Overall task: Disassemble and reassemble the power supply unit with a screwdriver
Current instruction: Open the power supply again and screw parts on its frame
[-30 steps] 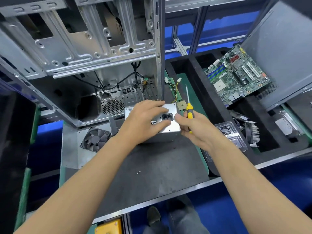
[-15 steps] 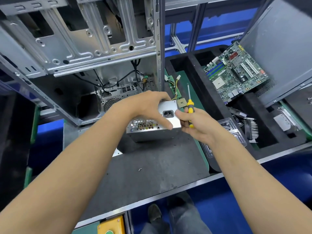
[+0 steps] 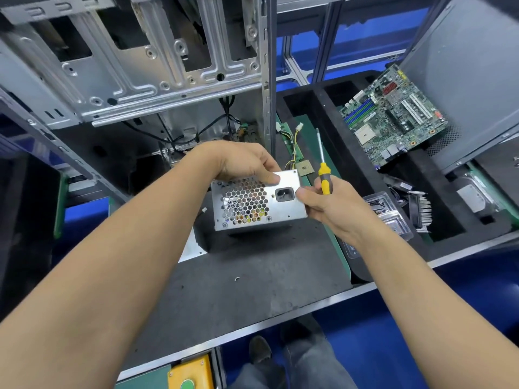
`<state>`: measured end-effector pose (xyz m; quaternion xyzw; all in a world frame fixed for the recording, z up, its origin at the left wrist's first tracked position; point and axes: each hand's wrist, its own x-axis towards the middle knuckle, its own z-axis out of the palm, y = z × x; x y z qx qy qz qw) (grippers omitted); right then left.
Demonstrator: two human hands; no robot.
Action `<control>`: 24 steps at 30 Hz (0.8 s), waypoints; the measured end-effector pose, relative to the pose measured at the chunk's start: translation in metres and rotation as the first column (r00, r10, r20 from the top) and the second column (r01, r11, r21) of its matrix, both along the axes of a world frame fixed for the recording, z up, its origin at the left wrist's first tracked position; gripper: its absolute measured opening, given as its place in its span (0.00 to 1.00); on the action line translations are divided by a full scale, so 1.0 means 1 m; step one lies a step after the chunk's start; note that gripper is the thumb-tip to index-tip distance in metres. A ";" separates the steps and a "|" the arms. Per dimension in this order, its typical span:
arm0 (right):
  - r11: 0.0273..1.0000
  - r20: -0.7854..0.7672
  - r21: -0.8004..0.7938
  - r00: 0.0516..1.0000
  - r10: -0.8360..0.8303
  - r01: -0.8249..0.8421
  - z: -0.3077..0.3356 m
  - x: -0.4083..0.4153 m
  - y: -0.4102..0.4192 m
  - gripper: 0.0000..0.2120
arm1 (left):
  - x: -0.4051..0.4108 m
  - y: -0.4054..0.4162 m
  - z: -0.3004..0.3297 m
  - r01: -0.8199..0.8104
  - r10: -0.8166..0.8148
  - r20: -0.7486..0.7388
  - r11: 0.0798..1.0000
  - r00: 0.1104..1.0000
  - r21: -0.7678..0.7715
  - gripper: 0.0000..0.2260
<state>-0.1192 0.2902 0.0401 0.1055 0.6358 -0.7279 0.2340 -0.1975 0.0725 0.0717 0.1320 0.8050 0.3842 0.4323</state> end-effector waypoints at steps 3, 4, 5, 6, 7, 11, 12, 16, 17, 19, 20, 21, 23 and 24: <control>0.978 -0.157 0.190 0.986 -0.059 0.089 -0.004 0.005 -0.003 0.17 | 0.002 0.004 0.004 0.004 -0.009 -0.108 0.999 0.994 -0.043 0.06; 0.937 -0.289 0.289 0.951 -0.109 0.195 -0.003 0.009 -0.004 0.18 | 0.003 0.004 0.005 -0.001 -0.007 -0.131 0.998 0.991 -0.060 0.06; 0.887 -0.439 0.329 0.884 -0.160 0.324 -0.002 0.016 -0.005 0.18 | 0.004 0.005 0.005 -0.007 -0.004 -0.148 0.997 0.989 -0.071 0.06; 0.856 -0.570 0.299 0.799 -0.194 0.421 -0.002 0.027 -0.007 0.18 | 0.004 0.005 0.005 -0.015 0.003 -0.159 0.997 0.987 -0.075 0.07; 0.858 -0.660 0.246 0.726 -0.193 0.451 -0.005 0.041 -0.008 0.19 | 0.005 0.005 0.005 -0.023 0.011 -0.163 0.997 0.987 -0.074 0.07; 0.873 -0.586 0.487 0.752 0.301 0.031 -0.056 0.098 -0.025 0.17 | 0.008 0.006 0.005 -0.045 0.033 -0.175 0.997 0.984 -0.068 0.08; 0.812 -0.486 0.573 0.750 0.448 -0.114 -0.073 0.105 -0.032 0.14 | 0.008 0.006 0.005 -0.049 0.036 -0.173 0.997 0.984 -0.067 0.08; 0.666 -0.358 0.695 0.673 0.647 -0.271 -0.115 0.110 -0.060 0.09 | 0.010 0.005 0.005 -0.062 0.052 -0.166 0.997 0.985 -0.051 0.08; 0.662 -0.383 0.710 0.657 0.649 -0.240 -0.120 0.109 -0.065 0.09 | 0.012 0.005 0.005 -0.066 0.057 -0.164 0.997 0.985 -0.049 0.08; 0.646 -0.413 0.737 0.624 0.663 -0.199 -0.126 0.109 -0.073 0.08 | 0.013 0.005 0.005 -0.069 0.061 -0.161 0.997 0.985 -0.045 0.09; 0.633 -0.413 0.749 0.608 0.677 -0.196 -0.126 0.107 -0.075 0.08 | 0.013 0.005 0.004 -0.069 0.061 -0.162 0.997 0.985 -0.045 0.09; 0.615 -0.408 0.763 0.589 0.697 -0.199 -0.124 0.106 -0.078 0.08 | 0.014 0.004 0.004 -0.068 0.059 -0.165 0.997 0.984 -0.048 0.10; 0.578 -0.408 0.792 0.535 0.740 -0.195 -0.121 0.102 -0.079 0.09 | 0.014 0.003 0.002 -0.056 0.046 -0.175 0.997 0.984 -0.052 0.11; 0.568 -0.419 0.803 0.505 0.754 -0.182 -0.121 0.101 -0.079 0.08 | 0.014 0.003 0.001 -0.050 0.040 -0.178 0.997 0.983 -0.051 0.11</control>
